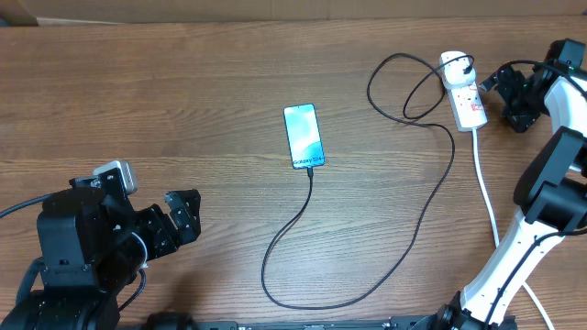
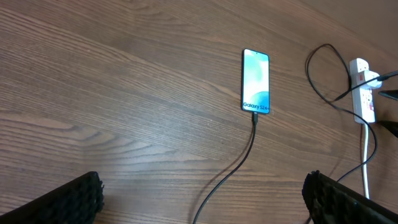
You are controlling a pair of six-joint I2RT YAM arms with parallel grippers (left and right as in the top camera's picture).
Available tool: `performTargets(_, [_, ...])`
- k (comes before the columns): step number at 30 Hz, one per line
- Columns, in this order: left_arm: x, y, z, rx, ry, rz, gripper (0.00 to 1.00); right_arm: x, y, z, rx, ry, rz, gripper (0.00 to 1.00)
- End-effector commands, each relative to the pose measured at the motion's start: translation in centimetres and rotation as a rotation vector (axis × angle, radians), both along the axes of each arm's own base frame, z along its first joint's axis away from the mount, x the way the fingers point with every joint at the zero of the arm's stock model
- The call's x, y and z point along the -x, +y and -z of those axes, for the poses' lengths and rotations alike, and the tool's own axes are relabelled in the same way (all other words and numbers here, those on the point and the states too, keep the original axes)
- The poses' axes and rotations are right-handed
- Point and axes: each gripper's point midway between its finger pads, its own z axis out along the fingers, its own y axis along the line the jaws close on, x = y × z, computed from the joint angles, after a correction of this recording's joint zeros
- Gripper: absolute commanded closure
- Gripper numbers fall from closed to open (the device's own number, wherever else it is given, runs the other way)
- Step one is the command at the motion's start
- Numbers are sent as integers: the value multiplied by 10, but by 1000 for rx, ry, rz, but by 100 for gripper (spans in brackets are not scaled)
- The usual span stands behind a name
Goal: Plug charger to phone and switch on socket
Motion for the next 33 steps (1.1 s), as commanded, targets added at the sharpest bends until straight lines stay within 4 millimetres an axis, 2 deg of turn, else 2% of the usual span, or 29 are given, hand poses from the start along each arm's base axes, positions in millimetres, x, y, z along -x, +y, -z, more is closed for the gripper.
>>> performTargets(1, [0, 3, -1, -2, -5, -21, 0, -3, -1, 5, 10, 6, 8, 0])
performTargets(12, [0, 3, -1, -2, -5, -21, 0, -5, 3, 8, 99, 42, 1, 0])
performTargets(33, [0, 3, -1, -2, -5, -21, 0, -4, 4, 9, 116, 52, -9, 0])
